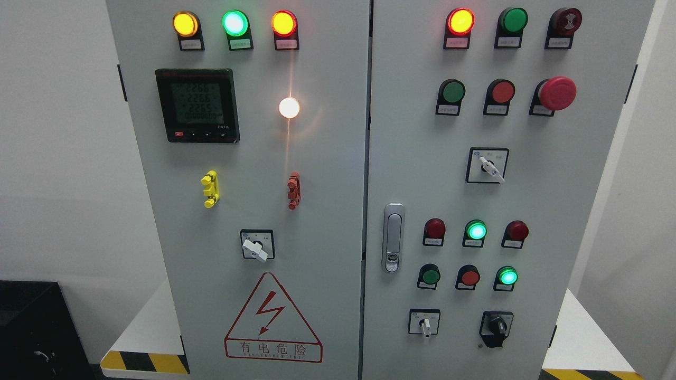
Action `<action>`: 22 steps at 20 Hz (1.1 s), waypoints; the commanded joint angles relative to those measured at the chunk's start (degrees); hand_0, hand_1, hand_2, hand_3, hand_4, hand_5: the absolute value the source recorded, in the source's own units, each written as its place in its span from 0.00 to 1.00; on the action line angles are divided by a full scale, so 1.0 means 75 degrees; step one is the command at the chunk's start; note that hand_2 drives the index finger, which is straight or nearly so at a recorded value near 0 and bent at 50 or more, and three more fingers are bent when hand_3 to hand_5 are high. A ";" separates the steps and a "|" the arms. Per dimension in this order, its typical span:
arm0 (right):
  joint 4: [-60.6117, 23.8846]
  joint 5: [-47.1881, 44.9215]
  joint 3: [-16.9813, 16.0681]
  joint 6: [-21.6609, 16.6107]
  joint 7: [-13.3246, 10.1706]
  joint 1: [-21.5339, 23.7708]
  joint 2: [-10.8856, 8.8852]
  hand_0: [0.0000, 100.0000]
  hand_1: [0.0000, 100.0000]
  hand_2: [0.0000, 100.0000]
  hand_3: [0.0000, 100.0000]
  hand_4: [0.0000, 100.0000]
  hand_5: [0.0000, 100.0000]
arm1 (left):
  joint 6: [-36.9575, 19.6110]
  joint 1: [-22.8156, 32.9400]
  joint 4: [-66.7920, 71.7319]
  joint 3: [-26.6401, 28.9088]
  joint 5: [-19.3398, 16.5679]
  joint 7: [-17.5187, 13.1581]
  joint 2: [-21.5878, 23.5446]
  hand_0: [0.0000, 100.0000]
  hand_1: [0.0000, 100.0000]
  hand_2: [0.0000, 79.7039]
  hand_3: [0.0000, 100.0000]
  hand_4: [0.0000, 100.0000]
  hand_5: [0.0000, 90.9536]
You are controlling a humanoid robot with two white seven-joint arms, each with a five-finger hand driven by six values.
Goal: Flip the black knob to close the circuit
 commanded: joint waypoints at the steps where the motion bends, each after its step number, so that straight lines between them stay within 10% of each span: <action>1: 0.0048 0.0164 -0.0019 0.0003 0.0026 0.0013 0.0081 0.00 0.30 0.00 0.00 0.00 0.00 | 0.0000 0.0176 -0.0222 0.0000 0.0000 -0.0002 -0.0003 0.12 0.56 0.00 0.00 0.00 0.00; 13: -0.1942 0.0176 0.0343 0.0038 0.0155 0.0646 -0.0024 0.00 0.26 0.00 0.02 0.00 0.00 | 0.0000 0.0176 -0.0222 0.0000 0.0000 -0.0002 -0.0003 0.12 0.56 0.00 0.00 0.00 0.00; 22: -0.4110 0.1333 0.1587 0.0167 -0.0899 0.0880 -0.0563 0.00 0.25 0.32 0.44 0.37 0.09 | 0.0000 0.0176 -0.0222 0.0000 0.0000 -0.0002 -0.0003 0.12 0.56 0.00 0.00 0.00 0.00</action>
